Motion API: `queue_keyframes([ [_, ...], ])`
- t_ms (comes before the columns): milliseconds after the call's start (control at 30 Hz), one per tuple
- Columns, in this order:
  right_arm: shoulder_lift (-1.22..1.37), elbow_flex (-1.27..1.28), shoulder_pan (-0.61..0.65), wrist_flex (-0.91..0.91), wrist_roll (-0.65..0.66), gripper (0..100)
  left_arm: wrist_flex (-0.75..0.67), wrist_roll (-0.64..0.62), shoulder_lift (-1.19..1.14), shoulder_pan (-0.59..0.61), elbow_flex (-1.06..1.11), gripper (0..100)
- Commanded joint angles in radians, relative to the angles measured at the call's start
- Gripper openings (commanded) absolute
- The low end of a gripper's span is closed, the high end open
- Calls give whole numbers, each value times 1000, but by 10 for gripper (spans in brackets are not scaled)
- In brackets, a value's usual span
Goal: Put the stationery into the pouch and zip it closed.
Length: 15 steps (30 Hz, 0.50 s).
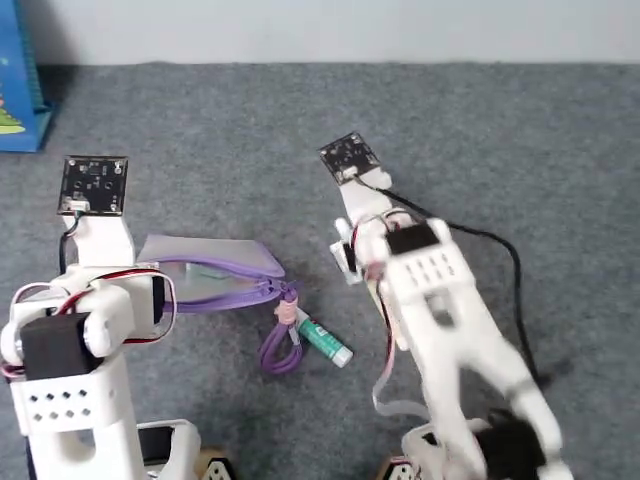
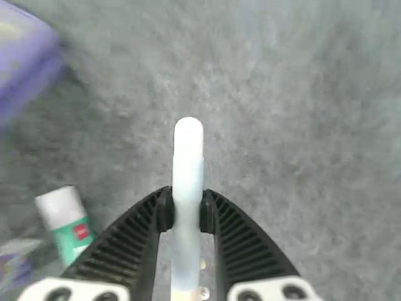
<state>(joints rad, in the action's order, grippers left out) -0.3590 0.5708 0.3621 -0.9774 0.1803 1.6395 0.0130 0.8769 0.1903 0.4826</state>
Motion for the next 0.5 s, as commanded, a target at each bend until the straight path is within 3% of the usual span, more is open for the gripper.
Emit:
queue_keyframes([
  [0, -326, 52, 47, -12, 5, 8, -21, 3, -2, -11, -8, 12],
  [300, -829, 100, 234, -8, -49, 8, -21, 3, -5, -11, -8, 12],
  [467, -1001, 101, 386, 93, -60, 8, -21, 3, -5, -11, -8, 12],
])
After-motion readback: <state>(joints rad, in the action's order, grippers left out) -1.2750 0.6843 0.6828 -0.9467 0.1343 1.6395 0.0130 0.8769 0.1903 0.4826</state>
